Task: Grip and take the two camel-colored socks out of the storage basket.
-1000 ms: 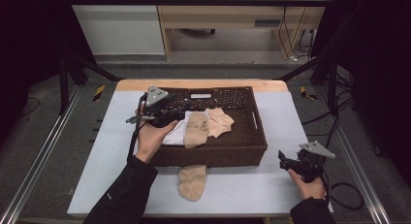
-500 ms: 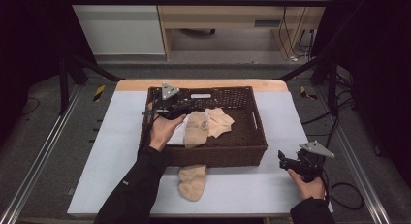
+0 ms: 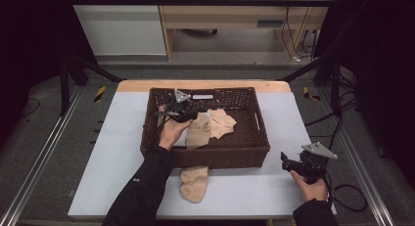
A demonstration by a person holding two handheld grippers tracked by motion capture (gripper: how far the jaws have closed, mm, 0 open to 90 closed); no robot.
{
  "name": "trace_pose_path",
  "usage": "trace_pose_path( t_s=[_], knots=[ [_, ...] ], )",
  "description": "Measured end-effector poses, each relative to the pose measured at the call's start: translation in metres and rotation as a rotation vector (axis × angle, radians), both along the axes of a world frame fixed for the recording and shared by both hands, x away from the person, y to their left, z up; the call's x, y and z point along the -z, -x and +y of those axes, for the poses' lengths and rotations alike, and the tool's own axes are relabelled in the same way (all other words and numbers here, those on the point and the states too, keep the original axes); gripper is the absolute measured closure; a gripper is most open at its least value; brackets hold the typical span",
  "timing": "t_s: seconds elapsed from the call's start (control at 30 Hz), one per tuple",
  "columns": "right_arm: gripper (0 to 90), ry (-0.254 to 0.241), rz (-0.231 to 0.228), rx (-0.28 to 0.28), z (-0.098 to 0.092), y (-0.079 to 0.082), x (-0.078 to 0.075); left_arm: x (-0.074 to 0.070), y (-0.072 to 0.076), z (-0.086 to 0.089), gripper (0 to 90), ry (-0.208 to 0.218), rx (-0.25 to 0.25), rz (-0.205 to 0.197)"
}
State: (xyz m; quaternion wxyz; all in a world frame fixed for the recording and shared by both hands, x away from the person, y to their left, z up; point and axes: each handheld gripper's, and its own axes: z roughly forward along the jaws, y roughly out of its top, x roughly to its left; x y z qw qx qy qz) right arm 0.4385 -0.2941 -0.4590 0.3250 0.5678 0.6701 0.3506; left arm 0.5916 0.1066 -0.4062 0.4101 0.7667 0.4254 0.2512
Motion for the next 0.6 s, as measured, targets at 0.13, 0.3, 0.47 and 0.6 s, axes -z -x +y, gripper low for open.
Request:
trace_pose_path(
  t_s=[0.13, 0.3, 0.47, 0.6],
  knots=[
    [5.3, 0.004, 0.000, 0.001, 0.000, 0.000, 0.000, 0.005, -0.002, 0.001, 54.5, -0.017, -0.003, 0.031],
    [5.2, 0.007, -0.001, 0.001, 0.000, 0.000, 0.000, 0.009, -0.003, 0.000, 57.0, -0.064, 0.011, 0.048],
    [5.3, 0.001, 0.003, 0.004, 0.000, 0.000, 0.000, 0.017, -0.006, 0.000, 58.2, -0.122, 0.009, 0.102],
    [5.3, 0.001, 0.002, 0.003, 0.000, 0.000, 0.000, 0.021, -0.007, -0.001, 58.9, -0.133, 0.024, 0.127]
  ],
)
